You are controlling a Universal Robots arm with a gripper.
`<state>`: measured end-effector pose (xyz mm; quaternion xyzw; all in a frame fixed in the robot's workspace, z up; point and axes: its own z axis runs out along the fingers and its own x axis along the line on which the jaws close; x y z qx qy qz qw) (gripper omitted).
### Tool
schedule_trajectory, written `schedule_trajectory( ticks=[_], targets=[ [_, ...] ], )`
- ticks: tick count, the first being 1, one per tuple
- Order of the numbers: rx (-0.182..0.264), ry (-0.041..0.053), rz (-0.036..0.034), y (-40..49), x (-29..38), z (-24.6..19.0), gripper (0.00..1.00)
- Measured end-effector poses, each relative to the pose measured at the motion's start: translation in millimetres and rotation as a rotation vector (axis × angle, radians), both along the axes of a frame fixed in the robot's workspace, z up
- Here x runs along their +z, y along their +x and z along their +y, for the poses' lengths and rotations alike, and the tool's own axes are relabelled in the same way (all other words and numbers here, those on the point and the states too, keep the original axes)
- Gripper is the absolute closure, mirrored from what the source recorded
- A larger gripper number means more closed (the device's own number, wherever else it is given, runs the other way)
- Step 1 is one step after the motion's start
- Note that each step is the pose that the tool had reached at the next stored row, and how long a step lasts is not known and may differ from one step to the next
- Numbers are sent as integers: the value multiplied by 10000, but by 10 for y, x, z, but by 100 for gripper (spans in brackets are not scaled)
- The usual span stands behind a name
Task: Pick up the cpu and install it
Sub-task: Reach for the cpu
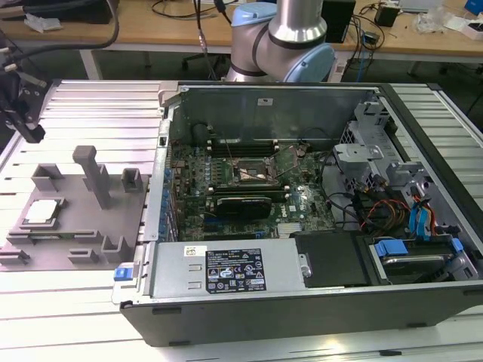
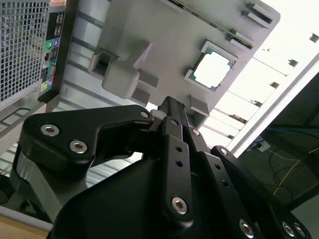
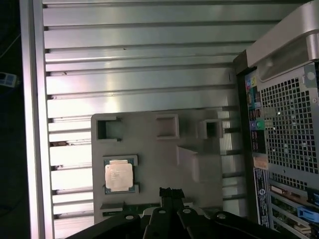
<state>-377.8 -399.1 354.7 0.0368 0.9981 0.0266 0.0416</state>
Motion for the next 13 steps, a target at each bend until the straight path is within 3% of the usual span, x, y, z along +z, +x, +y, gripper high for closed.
schedule_trajectory(
  ticks=[7, 13],
  targets=[
    [1, -2, 79, -95, -205, -3, 89],
    [1, -1, 141, -124, -327, -7, 89]
  ],
)
